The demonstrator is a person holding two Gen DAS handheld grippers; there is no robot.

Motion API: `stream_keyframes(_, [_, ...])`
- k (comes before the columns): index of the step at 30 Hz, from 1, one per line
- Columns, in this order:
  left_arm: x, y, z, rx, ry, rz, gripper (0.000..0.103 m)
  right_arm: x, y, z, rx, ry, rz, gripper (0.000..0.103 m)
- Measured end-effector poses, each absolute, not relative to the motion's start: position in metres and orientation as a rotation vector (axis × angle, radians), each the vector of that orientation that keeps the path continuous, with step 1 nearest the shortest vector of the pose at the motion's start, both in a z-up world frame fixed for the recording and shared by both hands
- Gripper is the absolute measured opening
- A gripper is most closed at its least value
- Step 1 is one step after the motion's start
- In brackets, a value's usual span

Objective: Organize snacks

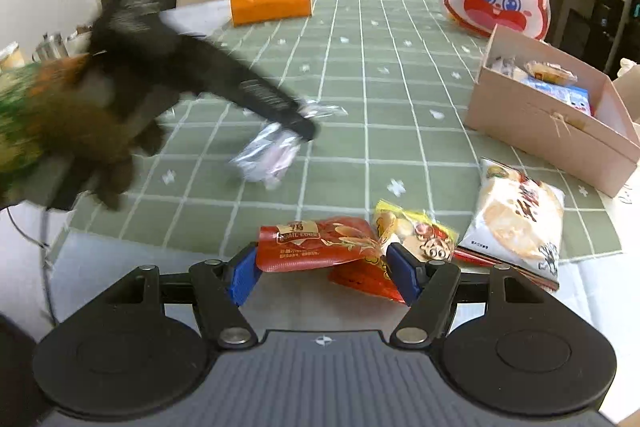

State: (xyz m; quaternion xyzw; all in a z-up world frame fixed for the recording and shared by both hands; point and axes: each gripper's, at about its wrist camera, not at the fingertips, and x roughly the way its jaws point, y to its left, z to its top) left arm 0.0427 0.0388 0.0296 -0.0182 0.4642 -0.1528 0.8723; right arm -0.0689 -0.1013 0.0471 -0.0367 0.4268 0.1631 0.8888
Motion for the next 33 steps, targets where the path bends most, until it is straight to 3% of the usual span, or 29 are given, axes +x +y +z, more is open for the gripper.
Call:
stream_keyframes(6, [0.01,0.043,0.027,-0.085,0.968,-0.328,0.044,-0.063,-0.1,0.04,-0.105,1.017,0.388,0.069])
stream_keyframes(11, [-0.004,0.043,0.027,-0.075,0.966,-0.361,0.044,-0.065,-0.077,0.036,-0.231,1.001,0.295,0.07])
stream_keyframes(15, [-0.006,0.045,0.026,-0.092,0.965,-0.366,0.044,-0.073,-0.067,0.035,-0.424,0.878,0.134,0.07])
stream_keyframes(23, [-0.008,0.049,0.025,-0.123,0.97,-0.374,0.044,-0.064,-0.111,0.065,-0.034,0.93,0.222,0.07])
stream_keyframes(33, [-0.01,0.048,0.024,-0.112,0.96,-0.372,0.042,-0.06,-0.118,0.047,-0.14,0.97,0.041,0.07])
